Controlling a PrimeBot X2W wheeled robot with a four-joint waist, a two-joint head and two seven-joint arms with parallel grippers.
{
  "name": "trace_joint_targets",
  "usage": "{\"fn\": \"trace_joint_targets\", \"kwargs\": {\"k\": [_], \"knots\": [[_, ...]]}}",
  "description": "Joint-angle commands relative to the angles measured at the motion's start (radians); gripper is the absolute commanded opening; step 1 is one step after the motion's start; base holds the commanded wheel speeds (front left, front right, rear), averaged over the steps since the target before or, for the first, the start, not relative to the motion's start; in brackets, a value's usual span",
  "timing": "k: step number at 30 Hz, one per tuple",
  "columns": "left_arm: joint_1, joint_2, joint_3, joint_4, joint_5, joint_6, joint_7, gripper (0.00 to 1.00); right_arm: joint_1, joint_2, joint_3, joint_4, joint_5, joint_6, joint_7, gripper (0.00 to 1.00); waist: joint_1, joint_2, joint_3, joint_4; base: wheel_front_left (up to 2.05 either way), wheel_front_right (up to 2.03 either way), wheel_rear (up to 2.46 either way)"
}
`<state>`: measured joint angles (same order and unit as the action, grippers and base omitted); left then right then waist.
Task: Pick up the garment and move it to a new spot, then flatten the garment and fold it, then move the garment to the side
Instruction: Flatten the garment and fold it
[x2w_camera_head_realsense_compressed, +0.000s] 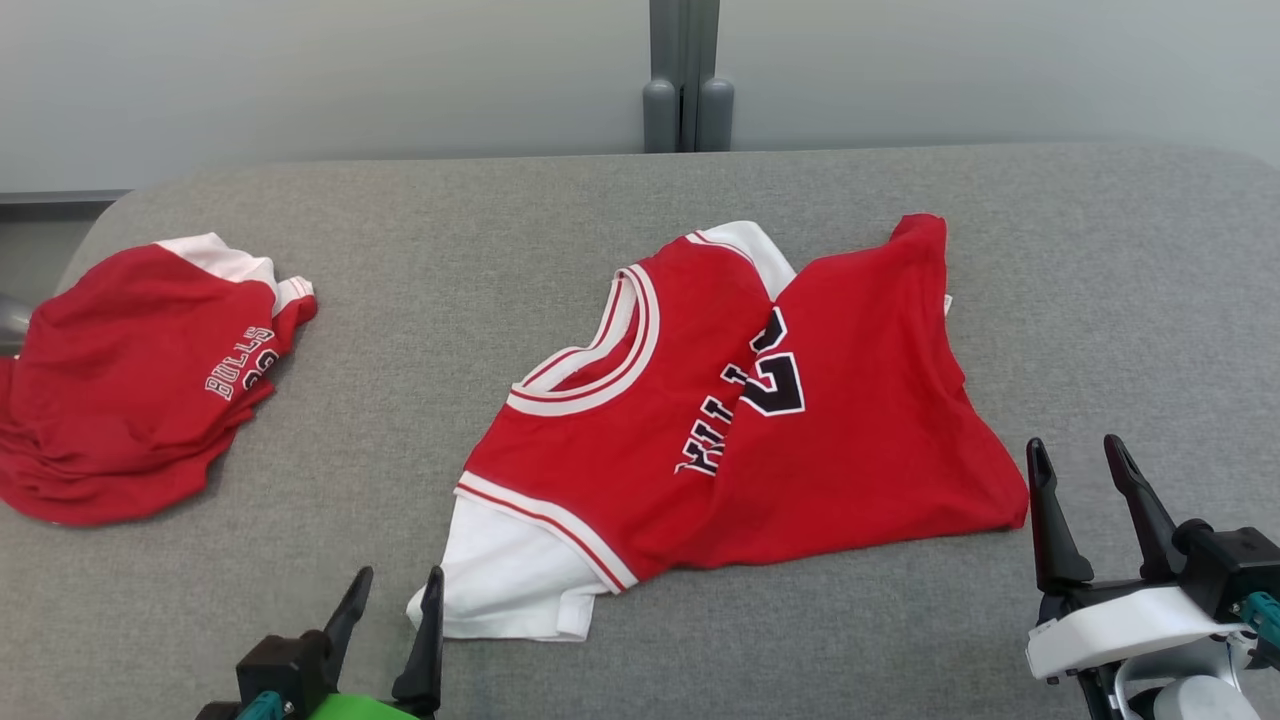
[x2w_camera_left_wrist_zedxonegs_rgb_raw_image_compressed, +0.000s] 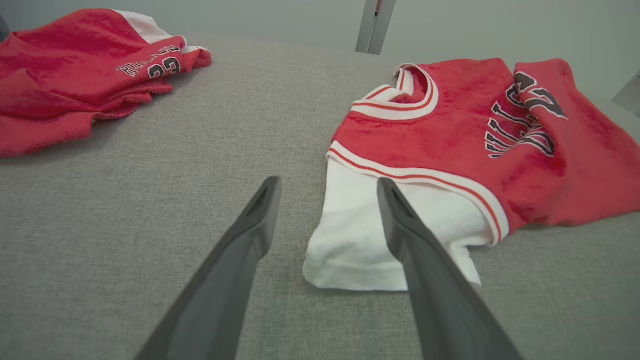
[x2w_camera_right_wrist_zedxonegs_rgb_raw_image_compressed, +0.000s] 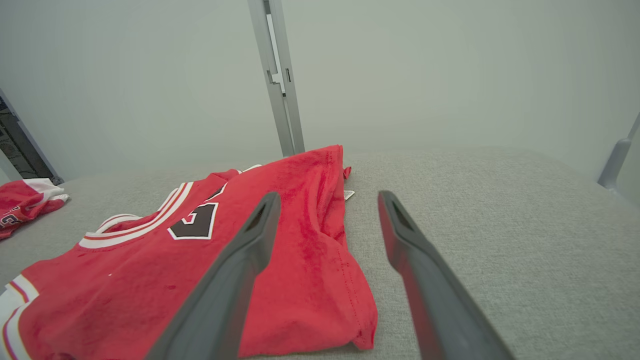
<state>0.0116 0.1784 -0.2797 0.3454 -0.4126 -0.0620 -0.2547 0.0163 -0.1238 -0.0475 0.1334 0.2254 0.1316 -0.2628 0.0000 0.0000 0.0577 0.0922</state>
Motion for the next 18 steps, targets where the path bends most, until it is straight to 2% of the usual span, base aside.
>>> {"fn": "trace_joint_targets", "kwargs": {"k": [1, 5, 18], "knots": [[-0.008, 0.007, 0.013, -0.017, 0.015, 0.011, -0.006, 1.0, 0.011, -0.004, 0.003, -0.003, -0.011, -0.002, -0.003, 1.0, 0.0, 0.0, -0.013, -0.013, 0.0, 0.0, 0.0], [-0.011, 0.006, 0.045, -0.065, 0.031, 0.024, -0.01, 1.0, 0.01, -0.009, 0.021, -0.017, -0.017, -0.002, -0.003, 1.0, 0.0, 0.0, -0.033, -0.037, 0.0, 0.0, 0.0], [-0.046, -0.01, 0.153, -0.151, 0.109, 0.027, -0.01, 1.0, 0.027, -0.025, 0.046, -0.056, -0.023, -0.002, -0.003, 1.0, 0.0, 0.0, -0.06, -0.078, 0.0, 0.0, 0.0]]}}
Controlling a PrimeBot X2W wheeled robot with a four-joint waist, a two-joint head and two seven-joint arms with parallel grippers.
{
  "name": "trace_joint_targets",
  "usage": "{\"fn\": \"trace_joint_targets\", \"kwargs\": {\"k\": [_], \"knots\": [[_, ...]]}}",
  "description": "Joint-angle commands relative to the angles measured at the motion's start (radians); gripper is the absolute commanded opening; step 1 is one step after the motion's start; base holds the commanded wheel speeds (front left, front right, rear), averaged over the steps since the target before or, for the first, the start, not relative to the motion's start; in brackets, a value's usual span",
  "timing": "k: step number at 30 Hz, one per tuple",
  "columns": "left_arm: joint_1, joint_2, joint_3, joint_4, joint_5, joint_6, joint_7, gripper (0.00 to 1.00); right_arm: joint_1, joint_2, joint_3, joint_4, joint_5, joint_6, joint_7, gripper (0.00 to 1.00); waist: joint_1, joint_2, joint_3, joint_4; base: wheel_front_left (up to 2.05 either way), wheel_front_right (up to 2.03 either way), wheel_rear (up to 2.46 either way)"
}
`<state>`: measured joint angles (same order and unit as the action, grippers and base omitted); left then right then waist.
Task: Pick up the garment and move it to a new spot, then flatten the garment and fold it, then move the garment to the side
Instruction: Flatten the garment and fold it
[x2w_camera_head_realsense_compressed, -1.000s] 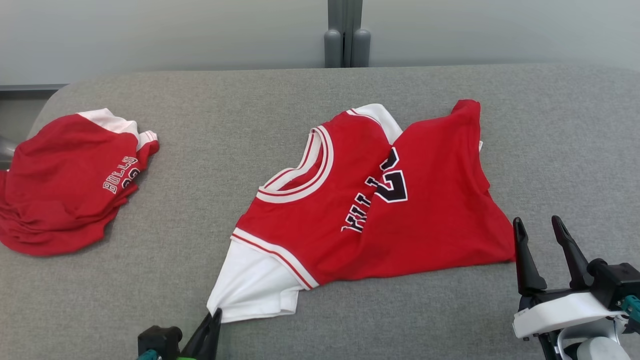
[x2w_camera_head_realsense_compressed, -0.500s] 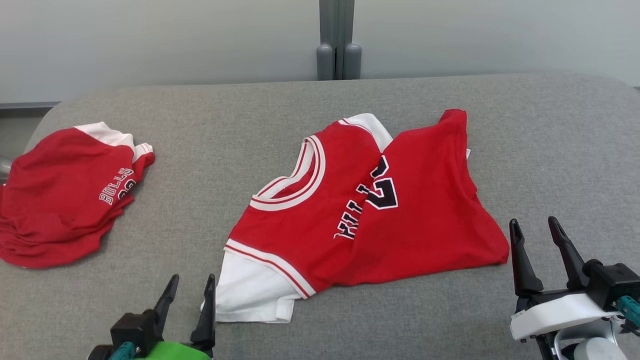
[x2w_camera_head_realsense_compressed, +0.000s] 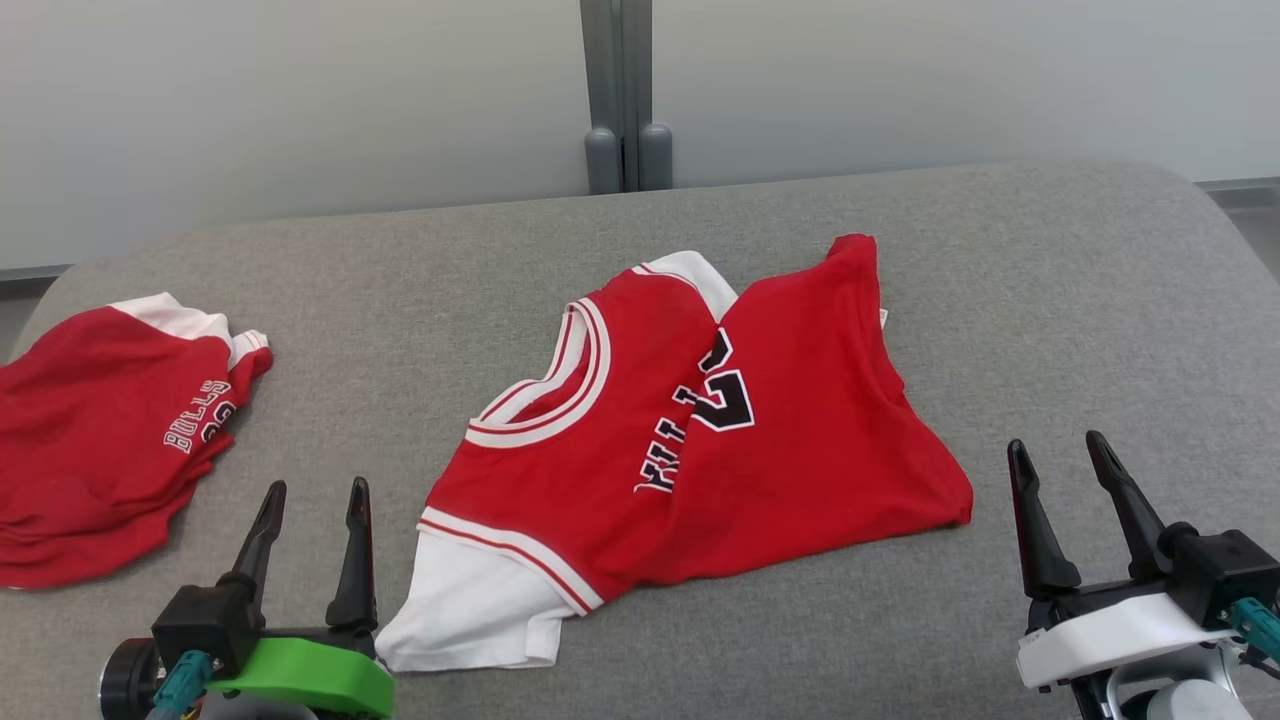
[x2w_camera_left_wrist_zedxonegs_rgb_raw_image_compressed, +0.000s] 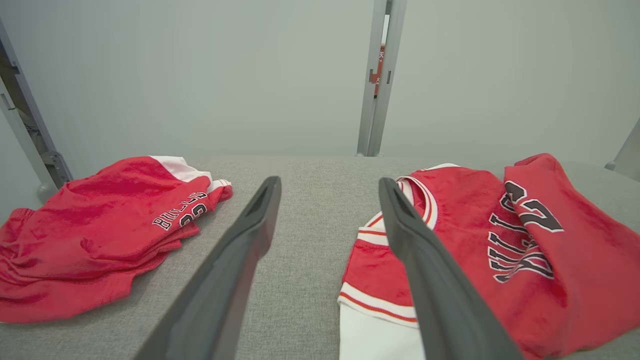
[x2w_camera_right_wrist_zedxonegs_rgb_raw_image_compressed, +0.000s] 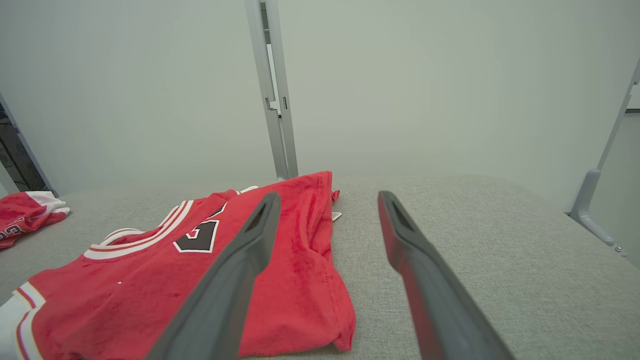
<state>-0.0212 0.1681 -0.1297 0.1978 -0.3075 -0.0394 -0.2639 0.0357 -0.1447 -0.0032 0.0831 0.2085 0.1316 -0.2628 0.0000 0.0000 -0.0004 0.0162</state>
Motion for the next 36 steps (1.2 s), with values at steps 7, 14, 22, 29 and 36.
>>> {"fn": "trace_joint_targets", "kwargs": {"k": [7, 14, 22, 29, 36], "knots": [[0.021, 0.02, 0.046, -0.02, 0.028, -0.006, 0.0, 1.0, 0.029, -0.008, 0.013, -0.032, -0.007, -0.002, 0.005, 1.0, 0.0, 0.0, -0.016, -0.016, 0.0, 0.0, 0.0], [0.068, 0.032, 0.04, -0.037, 0.026, -0.024, 0.0, 1.0, 0.06, -0.01, 0.011, -0.049, 0.01, -0.002, 0.019, 1.0, 0.0, 0.0, -0.03, -0.01, 0.0, 0.0, 0.0], [0.083, 0.044, 0.037, -0.047, 0.01, -0.038, -0.001, 1.0, 0.085, -0.01, 0.016, -0.061, 0.015, -0.002, 0.032, 1.0, 0.0, 0.0, -0.041, 0.003, 0.0, 0.0, 0.0], [0.087, 0.043, 0.037, -0.041, 0.005, -0.037, -0.001, 1.0, 0.091, -0.01, 0.023, -0.065, 0.015, -0.002, 0.037, 1.0, 0.0, 0.0, -0.044, 0.009, 0.0, 0.0, 0.0], [0.09, 0.042, 0.041, -0.041, 0.008, -0.031, -0.001, 1.0, 0.097, -0.012, 0.027, -0.066, 0.007, -0.002, 0.046, 1.0, 0.0, 0.0, -0.045, 0.01, 0.0, 0.0, 0.0]]}}
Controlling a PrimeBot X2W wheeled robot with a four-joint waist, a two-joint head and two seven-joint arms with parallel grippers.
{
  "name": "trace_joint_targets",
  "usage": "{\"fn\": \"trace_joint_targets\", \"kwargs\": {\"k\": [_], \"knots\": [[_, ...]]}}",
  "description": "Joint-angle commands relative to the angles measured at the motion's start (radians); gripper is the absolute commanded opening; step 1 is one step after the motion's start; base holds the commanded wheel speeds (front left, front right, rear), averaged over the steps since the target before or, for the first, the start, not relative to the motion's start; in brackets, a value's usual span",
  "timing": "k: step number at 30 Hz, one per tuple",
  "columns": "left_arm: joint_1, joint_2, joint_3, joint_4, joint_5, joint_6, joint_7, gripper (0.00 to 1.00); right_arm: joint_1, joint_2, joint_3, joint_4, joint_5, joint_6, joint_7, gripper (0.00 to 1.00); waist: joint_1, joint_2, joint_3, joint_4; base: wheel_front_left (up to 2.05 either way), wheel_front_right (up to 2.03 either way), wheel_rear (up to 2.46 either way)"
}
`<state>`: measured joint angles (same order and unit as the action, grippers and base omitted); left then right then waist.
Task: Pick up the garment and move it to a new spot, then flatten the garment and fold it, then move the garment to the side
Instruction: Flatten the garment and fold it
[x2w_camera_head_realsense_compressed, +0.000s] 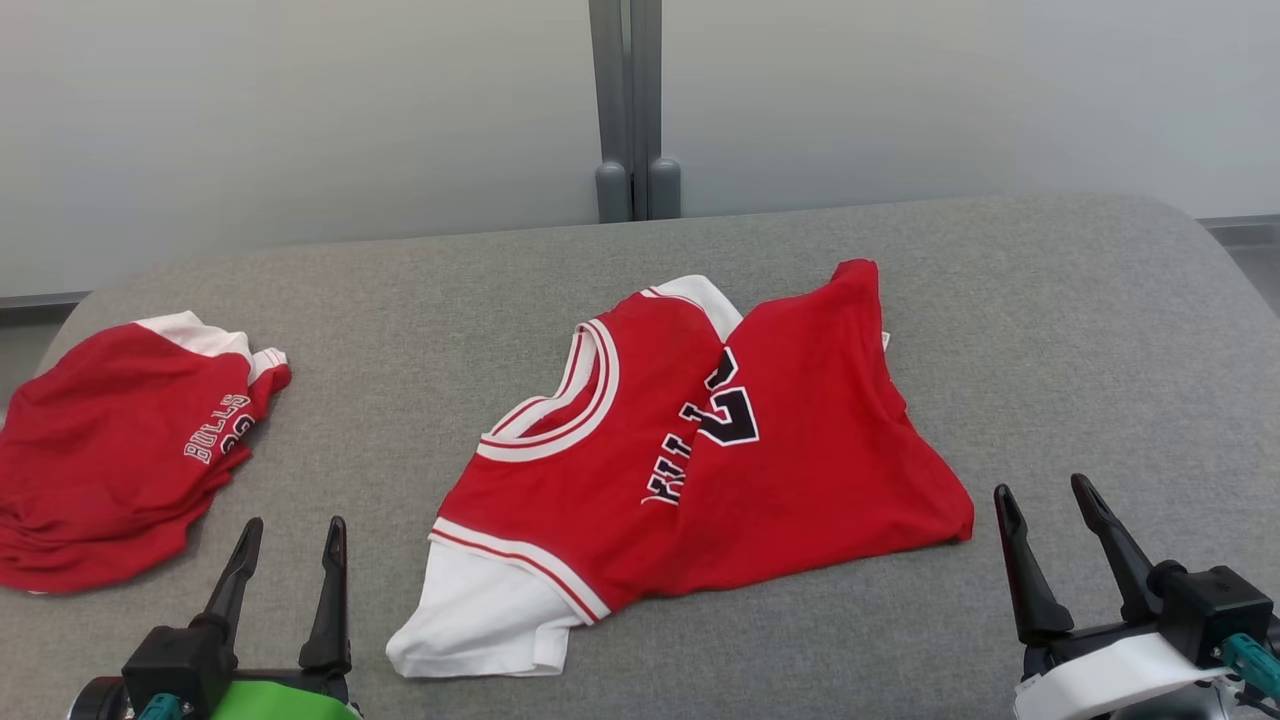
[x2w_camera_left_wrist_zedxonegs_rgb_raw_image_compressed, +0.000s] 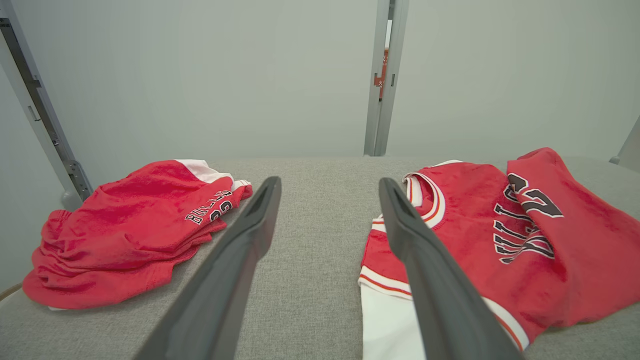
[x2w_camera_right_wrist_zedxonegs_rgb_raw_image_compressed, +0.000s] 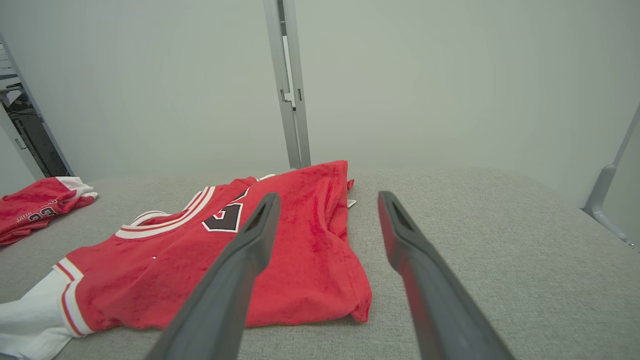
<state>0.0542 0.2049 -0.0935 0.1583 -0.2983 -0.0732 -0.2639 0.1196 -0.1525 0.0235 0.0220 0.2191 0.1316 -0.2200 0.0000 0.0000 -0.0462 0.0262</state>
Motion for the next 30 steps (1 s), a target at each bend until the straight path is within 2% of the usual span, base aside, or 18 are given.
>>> {"fn": "trace_joint_targets", "kwargs": {"k": [1, 20, 30], "knots": [[0.014, 0.004, 0.004, -0.002, -0.001, 0.003, -0.001, 1.0, 0.014, -0.005, 0.0, -0.004, -0.004, -0.002, 0.003, 1.0, 0.0, 0.0, 0.001, 0.001, 0.0, 0.0, 0.0], [0.018, -0.004, 0.001, 0.014, 0.003, 0.004, 0.0, 1.0, 0.004, -0.003, -0.007, 0.028, -0.001, -0.002, -0.002, 1.0, 0.0, 0.0, 0.005, 0.002, 0.0, 0.0, 0.0], [-0.032, -0.004, -0.066, 0.148, 0.012, -0.028, 0.0, 1.0, -0.087, -0.035, -0.006, 0.171, -0.022, -0.002, -0.01, 1.0, 0.0, 0.0, 0.036, 0.001, 0.0, 0.0, 0.0]]}}
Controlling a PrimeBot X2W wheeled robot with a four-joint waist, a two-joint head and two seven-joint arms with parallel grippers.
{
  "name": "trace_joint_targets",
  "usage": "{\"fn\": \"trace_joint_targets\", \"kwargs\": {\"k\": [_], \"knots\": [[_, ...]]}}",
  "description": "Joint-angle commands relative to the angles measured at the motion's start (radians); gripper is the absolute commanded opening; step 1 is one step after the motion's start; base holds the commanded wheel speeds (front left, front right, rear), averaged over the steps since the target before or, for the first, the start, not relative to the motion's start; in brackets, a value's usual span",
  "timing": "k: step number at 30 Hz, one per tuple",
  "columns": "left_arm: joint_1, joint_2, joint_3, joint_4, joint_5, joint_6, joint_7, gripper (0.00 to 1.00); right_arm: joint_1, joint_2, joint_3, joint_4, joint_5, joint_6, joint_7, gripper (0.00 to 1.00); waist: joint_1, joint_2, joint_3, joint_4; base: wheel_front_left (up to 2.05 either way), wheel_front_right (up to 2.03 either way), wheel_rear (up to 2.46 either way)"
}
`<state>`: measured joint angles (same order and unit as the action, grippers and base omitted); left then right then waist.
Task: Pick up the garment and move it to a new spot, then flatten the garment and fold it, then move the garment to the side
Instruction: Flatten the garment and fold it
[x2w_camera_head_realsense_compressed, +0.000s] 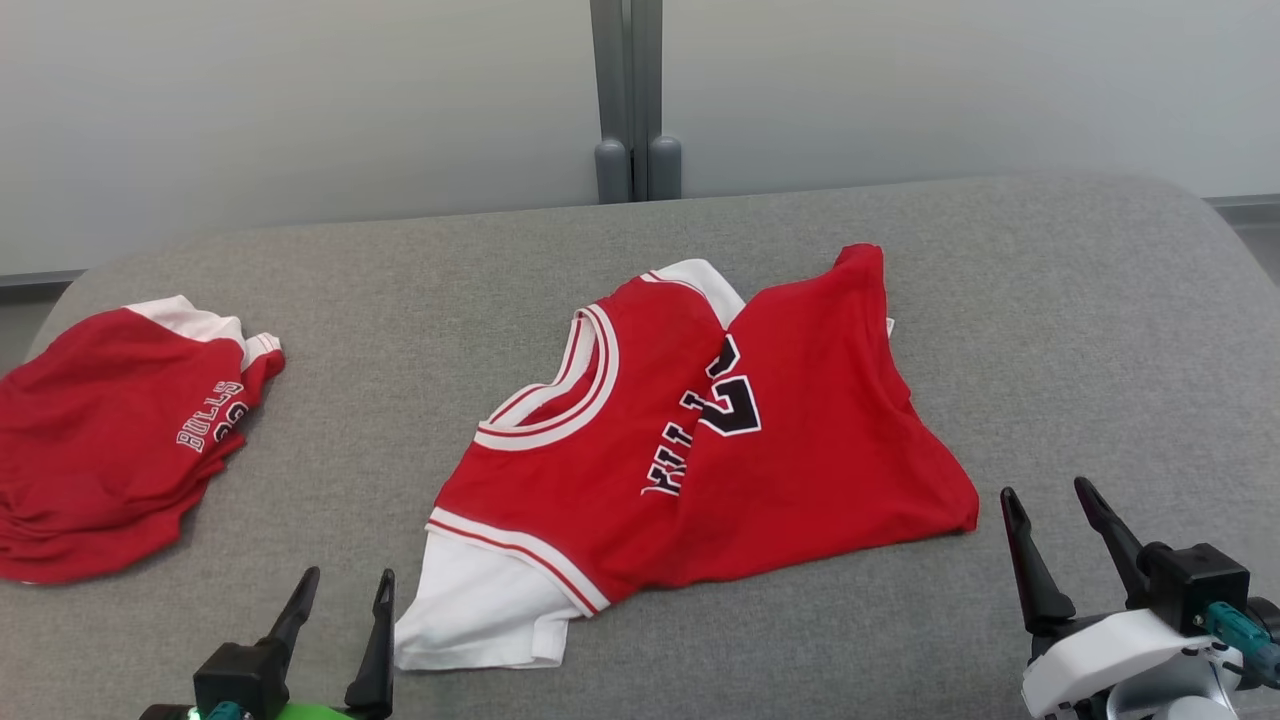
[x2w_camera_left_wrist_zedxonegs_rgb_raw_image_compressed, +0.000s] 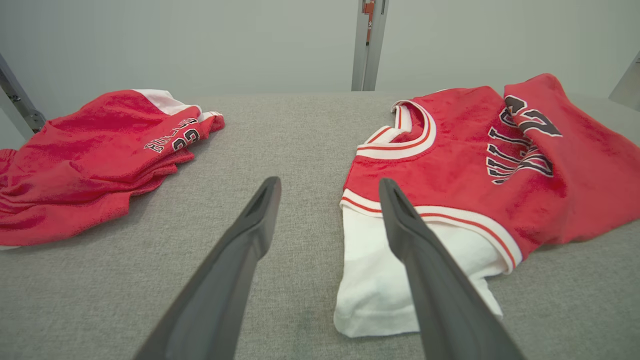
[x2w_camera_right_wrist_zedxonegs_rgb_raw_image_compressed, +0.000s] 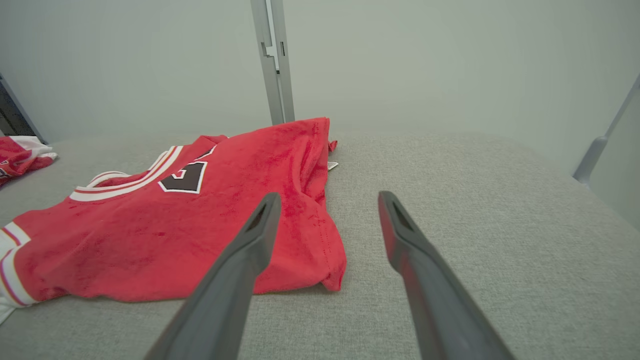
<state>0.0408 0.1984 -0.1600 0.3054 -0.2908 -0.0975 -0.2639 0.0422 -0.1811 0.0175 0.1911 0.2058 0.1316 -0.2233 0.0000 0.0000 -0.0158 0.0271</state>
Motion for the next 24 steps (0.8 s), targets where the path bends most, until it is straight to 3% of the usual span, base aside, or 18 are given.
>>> {"fn": "trace_joint_targets", "kwargs": {"k": [1, 16, 24], "knots": [[-0.027, 0.001, -0.009, 0.025, 0.001, -0.008, 0.0, 1.0, -0.026, -0.01, 0.001, 0.026, -0.007, -0.002, -0.008, 1.0, 0.0, 0.0, 0.01, 0.001, 0.0, 0.0, 0.0], [-0.169, -0.023, -0.122, 0.318, -0.034, -0.033, 0.0, 1.0, -0.263, -0.004, 0.043, 0.413, -0.017, -0.002, -0.039, 1.0, 0.0, 0.0, 0.126, 0.01, 0.0, 0.0, 0.0], [-0.191, -0.04, -0.211, 0.371, -0.09, -0.034, 0.001, 1.0, -0.326, 0.033, 0.062, 0.553, 0.007, -0.002, -0.042, 1.0, 0.0, 0.0, 0.162, 0.02, 0.0, 0.0, 0.0]]}}
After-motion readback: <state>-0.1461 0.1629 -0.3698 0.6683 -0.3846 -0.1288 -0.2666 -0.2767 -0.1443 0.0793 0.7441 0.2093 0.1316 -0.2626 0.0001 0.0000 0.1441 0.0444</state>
